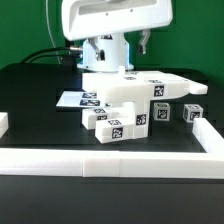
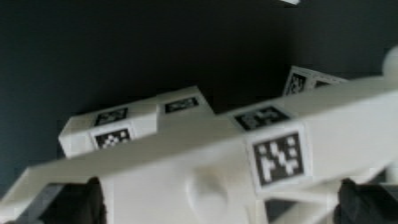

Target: Assemble chair

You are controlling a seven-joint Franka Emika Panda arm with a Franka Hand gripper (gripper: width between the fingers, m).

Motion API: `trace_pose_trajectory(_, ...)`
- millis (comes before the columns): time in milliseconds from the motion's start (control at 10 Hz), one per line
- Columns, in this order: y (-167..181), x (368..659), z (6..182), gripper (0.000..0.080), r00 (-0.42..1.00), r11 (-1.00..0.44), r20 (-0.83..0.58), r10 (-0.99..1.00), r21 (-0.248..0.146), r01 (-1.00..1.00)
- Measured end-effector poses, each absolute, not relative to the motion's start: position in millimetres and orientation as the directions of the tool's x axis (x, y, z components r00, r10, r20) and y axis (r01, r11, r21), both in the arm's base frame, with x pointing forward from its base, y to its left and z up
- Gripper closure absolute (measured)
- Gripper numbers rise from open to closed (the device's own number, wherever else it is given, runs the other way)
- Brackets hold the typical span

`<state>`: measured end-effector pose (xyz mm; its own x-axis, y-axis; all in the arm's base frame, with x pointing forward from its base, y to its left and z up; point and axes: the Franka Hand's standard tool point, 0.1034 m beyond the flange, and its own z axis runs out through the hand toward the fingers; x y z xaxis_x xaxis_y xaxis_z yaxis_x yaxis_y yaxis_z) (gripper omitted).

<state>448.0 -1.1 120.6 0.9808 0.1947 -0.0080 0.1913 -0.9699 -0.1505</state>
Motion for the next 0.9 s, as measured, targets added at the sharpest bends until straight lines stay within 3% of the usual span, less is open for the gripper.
trace_pose_trajectory(400, -11, 423, 99.1, 0.0151, 0.976, -0.968, -0.005, 0.218, -0.126, 0.216)
trace_pose_trajectory(900, -13, 417, 74.6, 0.0151, 0.972, -0.968, -0.048, 0.230, -0.113, 0.223)
